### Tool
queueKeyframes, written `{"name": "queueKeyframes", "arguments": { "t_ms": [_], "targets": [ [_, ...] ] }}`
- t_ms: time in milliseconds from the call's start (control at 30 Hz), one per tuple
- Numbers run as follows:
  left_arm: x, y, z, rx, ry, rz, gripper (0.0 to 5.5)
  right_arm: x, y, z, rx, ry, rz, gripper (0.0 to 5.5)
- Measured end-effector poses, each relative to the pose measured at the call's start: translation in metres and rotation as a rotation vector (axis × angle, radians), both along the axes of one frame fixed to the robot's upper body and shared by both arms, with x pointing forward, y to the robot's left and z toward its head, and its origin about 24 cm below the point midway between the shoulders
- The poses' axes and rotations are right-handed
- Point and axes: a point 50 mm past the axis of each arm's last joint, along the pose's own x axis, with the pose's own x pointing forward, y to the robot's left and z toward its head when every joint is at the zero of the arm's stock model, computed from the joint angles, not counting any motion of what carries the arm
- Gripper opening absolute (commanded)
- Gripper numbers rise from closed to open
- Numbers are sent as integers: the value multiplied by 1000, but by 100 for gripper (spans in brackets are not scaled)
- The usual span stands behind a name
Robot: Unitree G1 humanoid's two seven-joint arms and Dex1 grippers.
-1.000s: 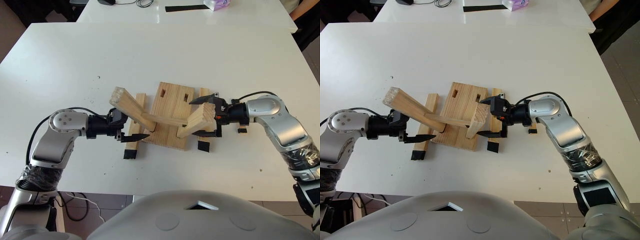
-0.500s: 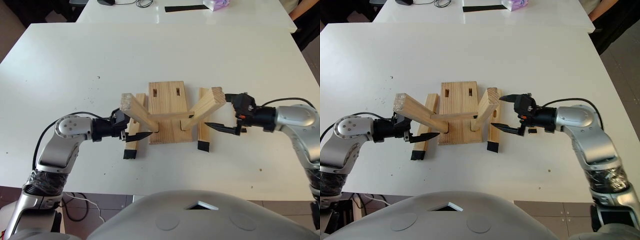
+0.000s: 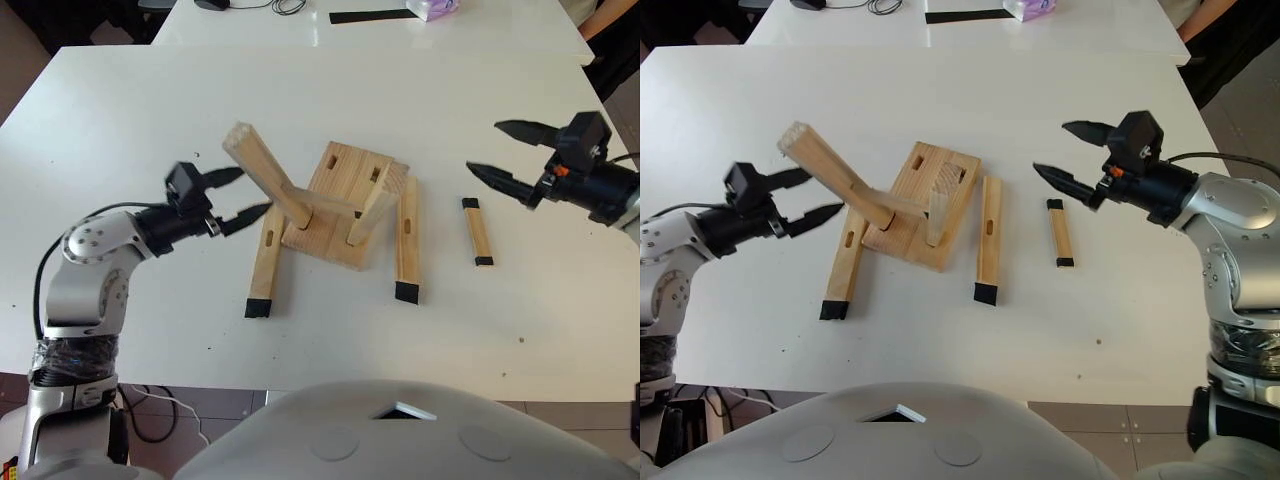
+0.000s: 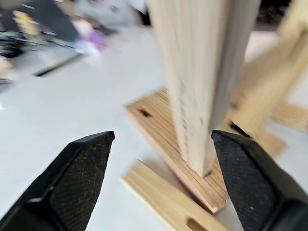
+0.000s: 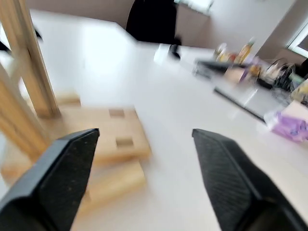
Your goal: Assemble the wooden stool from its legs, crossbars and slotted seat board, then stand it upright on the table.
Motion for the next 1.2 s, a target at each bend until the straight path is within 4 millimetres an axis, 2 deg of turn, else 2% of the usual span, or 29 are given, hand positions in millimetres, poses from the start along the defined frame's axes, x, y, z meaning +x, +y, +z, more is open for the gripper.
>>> {"name": "queueKeyframes", "arguments": {
  "t_ms": [200, 400, 500, 700, 800, 833, 900, 933, 1033, 1200],
  "targets": [
    [-4, -12, -1, -38, 24, -52, 375, -1, 33, 20, 192, -26, 30, 309],
    [-7, -20, -4, -38, 47, -107, 375, -15, 85, 67, 423, -113, 216, 309],
    [-7, -21, -5, -37, 51, -117, 375, -20, 95, 75, 435, -123, 248, 309],
    [-7, -25, -8, -28, 68, -149, 375, -18, 102, 83, 475, -126, 255, 309],
    [-6, -27, -9, -20, 71, -160, 375, -16, 117, 77, 475, -82, 304, 309],
    [-5, -28, -9, -19, 71, -164, 375, -15, 122, 69, 462, -55, 309, 309],
    [-5, -31, -10, -19, 76, -178, 375, -12, 130, 38, 402, 49, 303, 309],
    [-5, -32, -11, -19, 80, -185, 375, -12, 130, 30, 399, 46, 301, 309],
    [-3, -34, -10, -16, 76, -203, 375, -12, 131, 25, 377, -13, 328, 309],
    [-2, -35, -10, -8, 70, -203, 375, -7, 126, 31, 410, -7, 324, 309]
  ]
}}
